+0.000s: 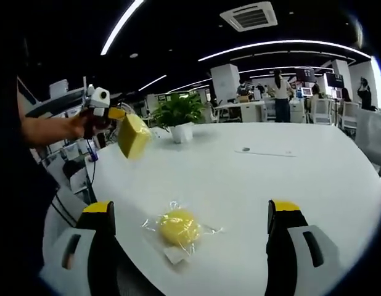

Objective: Compare the silicone blocks by pressing each to a similar depth, holding the contact briefly, and releasing to observe deformation and rebound differences across the visible hardness samples.

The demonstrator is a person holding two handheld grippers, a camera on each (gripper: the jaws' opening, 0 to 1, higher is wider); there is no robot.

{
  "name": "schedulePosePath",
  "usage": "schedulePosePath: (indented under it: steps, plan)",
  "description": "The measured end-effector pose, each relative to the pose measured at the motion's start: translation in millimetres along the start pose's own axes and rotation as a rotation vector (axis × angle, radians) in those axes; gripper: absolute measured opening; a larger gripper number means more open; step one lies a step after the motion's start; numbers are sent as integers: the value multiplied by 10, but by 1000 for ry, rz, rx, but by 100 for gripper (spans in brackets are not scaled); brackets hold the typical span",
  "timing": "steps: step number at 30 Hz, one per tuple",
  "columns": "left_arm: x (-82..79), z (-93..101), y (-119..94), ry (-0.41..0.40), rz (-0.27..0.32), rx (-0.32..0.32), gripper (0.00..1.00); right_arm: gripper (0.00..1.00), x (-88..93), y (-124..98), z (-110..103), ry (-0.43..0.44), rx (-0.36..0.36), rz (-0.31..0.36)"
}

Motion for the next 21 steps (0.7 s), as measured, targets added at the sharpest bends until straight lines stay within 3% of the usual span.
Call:
schedulePosePath:
  steps: [14, 17, 21]
  plan:
    - [-137, 292, 171, 25, 21, 108, 0, 91, -356, 189, -92, -21, -90, 43]
    - [-146, 361, 207, 14, 24, 129, 0, 92, -385, 281, -205, -61, -171, 13]
    - [-173, 418, 228, 9, 33, 147, 0, 89, -476, 412, -333, -27, -244, 43]
Point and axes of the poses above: the point that each gripper's makers call its tool centre point, and the gripper's own axes: y roughly forward along the fingers, z roughly to its right, x roughly out of its underside, the point moved 6 cm from there along -y, roughly backward along the fingers, and after that the axes turned 1 degree about -x, right-handed, at the moved point
